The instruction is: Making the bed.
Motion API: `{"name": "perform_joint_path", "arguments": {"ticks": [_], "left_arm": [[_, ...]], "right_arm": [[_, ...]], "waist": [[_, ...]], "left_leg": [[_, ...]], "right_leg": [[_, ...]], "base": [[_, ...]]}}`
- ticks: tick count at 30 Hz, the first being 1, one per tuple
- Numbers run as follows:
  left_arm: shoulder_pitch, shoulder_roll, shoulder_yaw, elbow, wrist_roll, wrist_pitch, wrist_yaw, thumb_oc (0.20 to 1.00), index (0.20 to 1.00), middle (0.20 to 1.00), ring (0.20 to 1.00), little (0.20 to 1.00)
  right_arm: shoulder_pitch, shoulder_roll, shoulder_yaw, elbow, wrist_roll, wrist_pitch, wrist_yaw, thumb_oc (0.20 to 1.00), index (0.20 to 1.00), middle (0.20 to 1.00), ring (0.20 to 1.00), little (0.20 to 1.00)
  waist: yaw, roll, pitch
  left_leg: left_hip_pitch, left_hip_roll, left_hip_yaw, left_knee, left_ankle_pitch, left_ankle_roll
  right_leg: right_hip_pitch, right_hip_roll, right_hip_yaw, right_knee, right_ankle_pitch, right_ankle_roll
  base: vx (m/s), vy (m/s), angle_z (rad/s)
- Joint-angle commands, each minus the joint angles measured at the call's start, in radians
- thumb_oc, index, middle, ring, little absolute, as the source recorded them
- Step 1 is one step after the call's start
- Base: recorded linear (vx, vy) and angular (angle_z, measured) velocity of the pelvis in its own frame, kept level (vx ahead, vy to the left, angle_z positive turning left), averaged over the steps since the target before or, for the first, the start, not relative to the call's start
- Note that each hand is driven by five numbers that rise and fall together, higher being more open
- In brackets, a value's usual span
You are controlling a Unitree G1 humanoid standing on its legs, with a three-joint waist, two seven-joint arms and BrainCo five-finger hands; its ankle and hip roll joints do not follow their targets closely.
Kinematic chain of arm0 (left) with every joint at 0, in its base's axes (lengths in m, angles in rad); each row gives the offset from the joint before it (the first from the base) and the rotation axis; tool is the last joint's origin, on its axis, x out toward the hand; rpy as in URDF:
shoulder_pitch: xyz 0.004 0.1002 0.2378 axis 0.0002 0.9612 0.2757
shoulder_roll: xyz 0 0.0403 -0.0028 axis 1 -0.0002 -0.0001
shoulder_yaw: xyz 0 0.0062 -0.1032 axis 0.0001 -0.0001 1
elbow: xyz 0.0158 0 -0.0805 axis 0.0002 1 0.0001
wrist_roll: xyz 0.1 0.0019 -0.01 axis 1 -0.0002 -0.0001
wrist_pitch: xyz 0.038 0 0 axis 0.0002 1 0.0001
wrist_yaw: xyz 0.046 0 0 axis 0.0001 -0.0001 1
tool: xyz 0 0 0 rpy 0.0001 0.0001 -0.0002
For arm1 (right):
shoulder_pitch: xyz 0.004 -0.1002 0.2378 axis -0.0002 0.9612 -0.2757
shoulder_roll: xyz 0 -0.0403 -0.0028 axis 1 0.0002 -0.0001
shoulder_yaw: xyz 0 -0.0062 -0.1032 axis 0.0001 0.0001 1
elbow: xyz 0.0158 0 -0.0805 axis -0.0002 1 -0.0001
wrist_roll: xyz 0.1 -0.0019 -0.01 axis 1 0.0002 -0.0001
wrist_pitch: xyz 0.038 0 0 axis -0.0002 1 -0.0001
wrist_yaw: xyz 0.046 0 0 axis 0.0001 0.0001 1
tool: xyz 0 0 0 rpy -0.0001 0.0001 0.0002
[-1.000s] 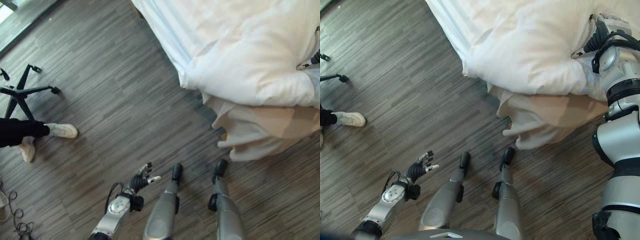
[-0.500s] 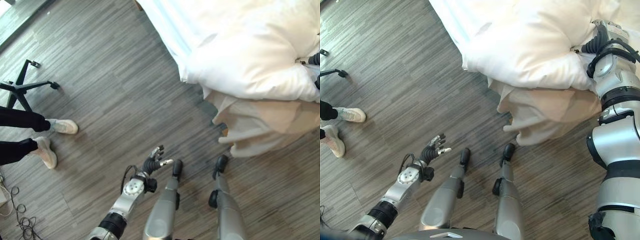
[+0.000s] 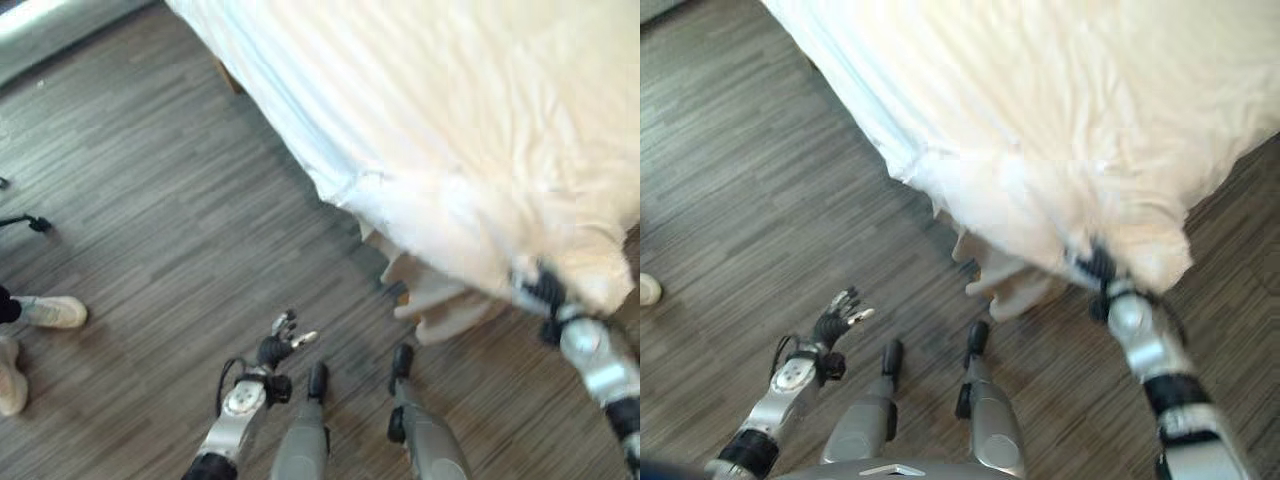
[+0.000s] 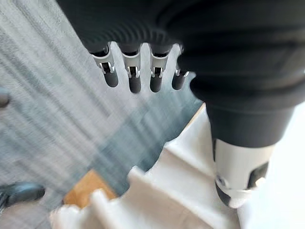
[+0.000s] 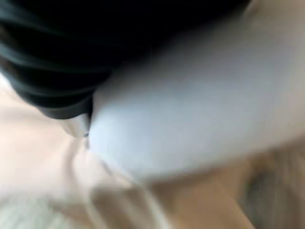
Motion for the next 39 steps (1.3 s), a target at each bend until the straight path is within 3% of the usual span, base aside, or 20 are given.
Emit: {"name": "perform_joint_path", "arguments": {"ticks": [1,3,5,11,17,19,21,23,24,25,26,28,29,30,34,39], "left_arm": [[-0.043,-0.015,0.005,0.001,0.001,-0.025,-0.004,1.000,1.000,1.000,1.000,1.000],[-0.040,-0.017,0.013,0.008,-0.007,-0.025,-0.005,1.000,1.000,1.000,1.000,1.000],[-0.038,-0.018,0.025,0.017,-0.014,-0.019,-0.010,1.000,1.000,1.000,1.000,1.000],[-0.029,-0.032,0.026,0.042,-0.026,0.007,-0.059,1.000,1.000,1.000,1.000,1.000],[-0.047,-0.013,0.005,0.044,0.012,0.048,-0.150,1.000,1.000,1.000,1.000,1.000],[-0.046,-0.009,0.004,0.043,0.015,0.049,-0.157,1.000,1.000,1.000,1.000,1.000],[-0.037,0.007,0.003,0.034,0.020,0.055,-0.165,1.000,1.000,1.000,1.000,1.000],[-0.030,0.013,0.007,0.025,0.013,0.052,-0.154,1.000,1.000,1.000,1.000,1.000],[-0.015,0.009,0.035,0.011,0.012,0.050,-0.135,1.000,1.000,1.000,1.000,1.000],[0.000,0.000,0.068,-0.002,0.011,0.043,-0.118,1.000,1.000,1.000,1.000,1.000],[0.000,0.000,0.066,-0.002,0.011,0.044,-0.118,1.000,1.000,1.000,1.000,1.000],[0.023,-0.018,0.096,-0.002,0.000,0.025,-0.093,1.000,1.000,1.000,1.000,1.000],[0.033,-0.031,0.071,0.007,-0.017,0.010,-0.093,1.000,1.000,1.000,1.000,1.000],[0.038,-0.032,0.054,0.005,-0.019,0.008,-0.097,1.000,1.000,1.000,1.000,1.000],[0.068,-0.014,0.019,-0.007,-0.008,0.004,-0.129,1.000,1.000,1.000,1.000,1.000],[0.069,-0.023,0.002,0.005,-0.021,-0.004,-0.127,1.000,1.000,1.000,1.000,1.000]], "right_arm": [[-0.004,0.011,0.121,0.255,-0.004,0.065,0.062,0.200,0.200,0.200,0.200,0.200],[0.011,0.076,0.124,0.357,0.040,0.060,0.063,1.000,1.000,1.000,1.000,1.000],[0.027,0.142,0.114,0.513,0.082,0.070,0.063,1.000,1.000,1.000,1.000,1.000],[0.076,0.195,0.066,0.800,0.111,0.117,0.136,1.000,1.000,1.000,1.000,1.000],[0.192,0.106,-0.023,0.870,0.181,0.151,0.317,1.000,1.000,1.000,1.000,1.000],[0.212,0.087,-0.032,0.864,0.185,0.153,0.336,1.000,1.000,1.000,1.000,1.000],[0.240,-0.001,-0.085,0.844,0.175,0.144,0.334,1.000,1.000,1.000,1.000,1.000],[0.202,-0.092,-0.175,0.725,0.217,0.134,0.256,1.000,1.000,1.000,1.000,1.000],[0.225,-0.144,-0.255,0.445,0.225,0.132,0.187,1.000,1.000,1.000,1.000,1.000],[0.277,-0.154,-0.318,0.161,0.226,0.118,0.157,1.000,1.000,1.000,1.000,1.000],[0.282,-0.153,-0.322,0.156,0.225,0.122,0.158,1.000,1.000,1.000,1.000,1.000],[0.316,-0.100,-0.448,-0.140,0.398,0.056,0.120,1.000,1.000,1.000,1.000,1.000],[0.278,-0.032,-0.448,-0.196,0.642,-0.035,0.131,0.944,0.944,0.944,0.944,0.944],[0.259,-0.004,-0.415,-0.241,0.737,-0.049,0.175,0.200,0.200,0.200,0.200,0.200],[0.203,-0.011,-0.286,-0.446,0.875,-0.059,0.284,0.200,0.200,0.200,0.200,0.200],[0.101,0.052,-0.150,-0.380,1.024,-0.040,0.311,0.200,0.200,0.200,0.200,0.200]], "waist": [[-0.013,0.052,0.038],[-0.016,0.056,0.035],[-0.018,0.062,0.023],[-0.017,0.063,-0.026],[-0.038,0.039,-0.095],[-0.041,0.036,-0.101],[-0.048,0.025,-0.117],[-0.058,0.020,-0.118],[-0.070,0.021,-0.111],[-0.083,0.022,-0.106],[-0.081,0.022,-0.109],[-0.101,0.024,-0.104],[-0.106,0.026,-0.101],[-0.104,0.025,-0.097],[-0.080,0.033,-0.080],[-0.047,0.051,-0.067]], "left_leg": [[-0.033,0.010,-0.034,0.004,0.051,-0.001],[-0.023,0.008,-0.032,0.004,0.051,0.001],[-0.011,0.006,-0.030,0.004,0.047,0.005],[0.032,0.005,-0.023,0.004,0.028,0.015],[0.093,0.011,-0.013,0.004,0.001,0.018],[0.100,0.012,-0.012,0.004,-0.002,0.018],[0.117,0.014,-0.011,0.004,-0.010,0.019],[0.122,0.013,-0.003,0.004,-0.010,0.019],[0.129,0.014,0.008,0.004,-0.015,0.020],[0.132,0.017,0.021,0.004,-0.016,0.020],[0.129,0.016,0.021,0.004,-0.013,0.020],[0.131,0.016,0.042,0.004,-0.017,0.022],[0.128,0.015,0.048,0.004,-0.017,0.023],[0.125,0.015,0.049,0.004,-0.016,0.023],[0.104,0.014,0.051,0.004,-0.007,0.020],[0.085,0.013,0.043,0.004,0.005,0.014]], "right_leg": [[0.088,-0.055,-0.018,0.015,-0.033,0.093],[0.097,-0.055,-0.014,0.015,-0.035,0.092],[0.106,-0.055,-0.012,0.015,-0.036,0.090],[0.146,-0.056,-0.011,0.015,-0.048,0.089],[0.203,-0.056,-0.006,0.015,-0.063,0.092],[0.210,-0.056,-0.004,0.015,-0.066,0.092],[0.231,-0.058,-0.003,0.015,-0.071,0.093],[0.233,-0.059,0.006,0.015,-0.067,0.095],[0.233,-0.056,0.019,0.017,-0.065,0.098],[0.227,-0.054,0.030,0.019,-0.062,0.099],[0.224,-0.056,0.030,0.018,-0.060,0.099],[0.212,-0.052,0.047,0.017,-0.054,0.102],[0.203,-0.052,0.051,0.015,-0.050,0.101],[0.198,-0.052,0.054,0.015,-0.048,0.101],[0.174,-0.055,0.049,0.015,-0.040,0.102],[0.166,-0.060,0.033,0.015,-0.038,0.099]], "base": [[0.03,0.049,-0.10],[0.01,0.022,0.00],[0.01,0.011,0.02],[0.06,0.010,0.01],[0.07,-0.006,-0.05],[0.04,-0.005,-0.11],[0.05,-0.007,-0.12],[0.01,0.010,-0.19],[-0.02,0.039,-0.29],[-0.02,0.037,-0.26],[-0.03,0.031,-0.23],[-0.03,0.027,-0.31],[-0.05,0.015,-0.22],[-0.04,0.005,-0.08],[-0.06,-0.010,-0.08],[-0.03,-0.003,0.05]]}}
